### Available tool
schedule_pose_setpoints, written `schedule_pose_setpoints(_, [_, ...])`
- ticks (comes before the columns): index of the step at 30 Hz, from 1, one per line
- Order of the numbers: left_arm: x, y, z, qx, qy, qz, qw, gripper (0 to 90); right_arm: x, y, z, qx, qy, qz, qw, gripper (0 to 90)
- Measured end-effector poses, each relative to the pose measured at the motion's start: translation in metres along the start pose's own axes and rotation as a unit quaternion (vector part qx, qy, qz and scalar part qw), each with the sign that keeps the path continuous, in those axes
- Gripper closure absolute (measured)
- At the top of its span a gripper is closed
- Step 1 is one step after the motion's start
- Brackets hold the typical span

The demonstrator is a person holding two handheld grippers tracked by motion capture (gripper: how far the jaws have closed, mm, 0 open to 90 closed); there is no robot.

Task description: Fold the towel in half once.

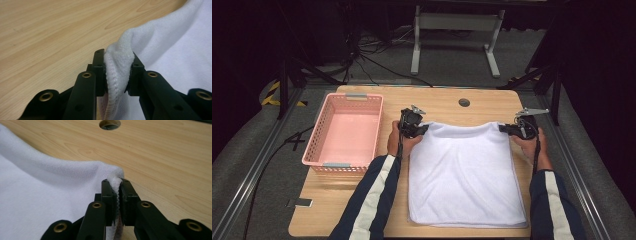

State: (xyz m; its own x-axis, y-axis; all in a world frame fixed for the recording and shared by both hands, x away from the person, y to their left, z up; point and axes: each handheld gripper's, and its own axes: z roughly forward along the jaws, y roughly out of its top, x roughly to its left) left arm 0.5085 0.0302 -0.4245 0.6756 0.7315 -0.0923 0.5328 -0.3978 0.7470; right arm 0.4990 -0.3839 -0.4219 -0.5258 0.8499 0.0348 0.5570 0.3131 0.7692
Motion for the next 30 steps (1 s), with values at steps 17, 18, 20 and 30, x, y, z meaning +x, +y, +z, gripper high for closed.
schedule_pose_setpoints(17, [-0.054, -0.057, -0.095, -0.06, -0.091, 0.117, 0.9872, 73.9, 0.052, -0.032, -0.101, -0.076, 0.091, -0.132, 0.9841, 82.9])
schedule_pose_setpoints(18, [-0.054, -0.057, -0.095, -0.06, -0.091, 0.117, 0.9872, 73.9, 0.052, -0.032, -0.101, -0.076, 0.091, -0.132, 0.9841, 82.9])
schedule_pose_setpoints(20, [-0.06, -0.066, -0.103, -0.061, -0.087, 0.137, 0.9848, 73.9, 0.059, -0.042, -0.111, -0.067, 0.088, -0.15, 0.9825, 82.8])
schedule_pose_setpoints(30, [-0.092, -0.116, -0.123, -0.07, -0.112, 0.226, 0.9651, 74.0, 0.088, -0.091, -0.146, -0.043, 0.147, -0.222, 0.9628, 80.7])
